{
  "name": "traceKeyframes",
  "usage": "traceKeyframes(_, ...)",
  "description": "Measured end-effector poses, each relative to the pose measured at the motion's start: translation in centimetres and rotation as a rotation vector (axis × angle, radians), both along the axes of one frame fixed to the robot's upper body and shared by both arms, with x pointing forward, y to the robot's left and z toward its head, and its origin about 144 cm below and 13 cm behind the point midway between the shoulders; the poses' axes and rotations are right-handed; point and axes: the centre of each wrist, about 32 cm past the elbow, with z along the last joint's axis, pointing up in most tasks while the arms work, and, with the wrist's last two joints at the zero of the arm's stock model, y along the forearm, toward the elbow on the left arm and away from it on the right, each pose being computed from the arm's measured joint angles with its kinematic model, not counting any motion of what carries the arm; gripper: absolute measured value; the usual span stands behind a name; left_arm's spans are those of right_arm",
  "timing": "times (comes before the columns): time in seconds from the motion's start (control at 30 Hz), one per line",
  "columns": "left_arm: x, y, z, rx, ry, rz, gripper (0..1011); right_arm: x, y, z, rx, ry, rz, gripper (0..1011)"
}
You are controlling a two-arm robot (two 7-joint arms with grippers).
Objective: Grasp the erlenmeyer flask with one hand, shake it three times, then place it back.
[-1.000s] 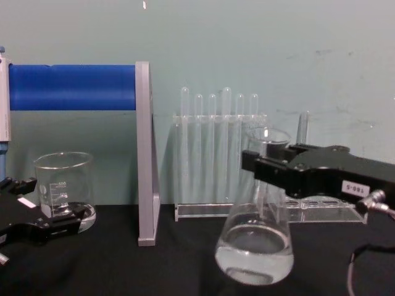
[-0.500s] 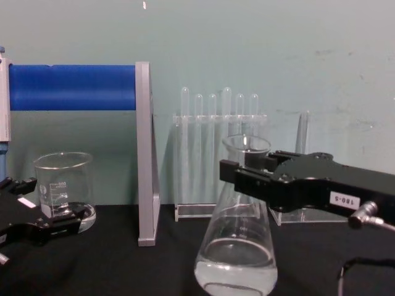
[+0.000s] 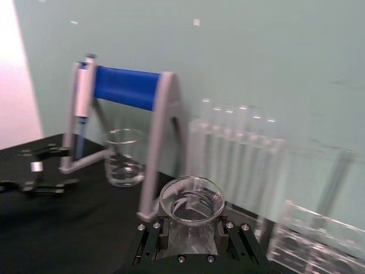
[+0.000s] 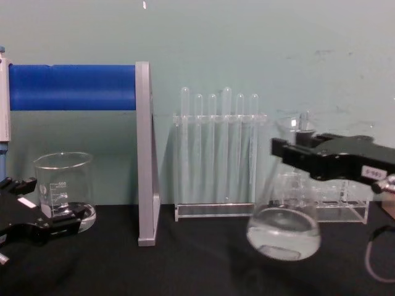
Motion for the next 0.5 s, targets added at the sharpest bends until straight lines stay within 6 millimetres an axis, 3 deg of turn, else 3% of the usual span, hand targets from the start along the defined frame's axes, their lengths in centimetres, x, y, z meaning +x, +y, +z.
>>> traceKeyframes(0.5,0.0,0.0,0.0,0.000,0.000,0.000,1001,2.1,-3.2,0.3,0.003,-0.017,-0.191,449)
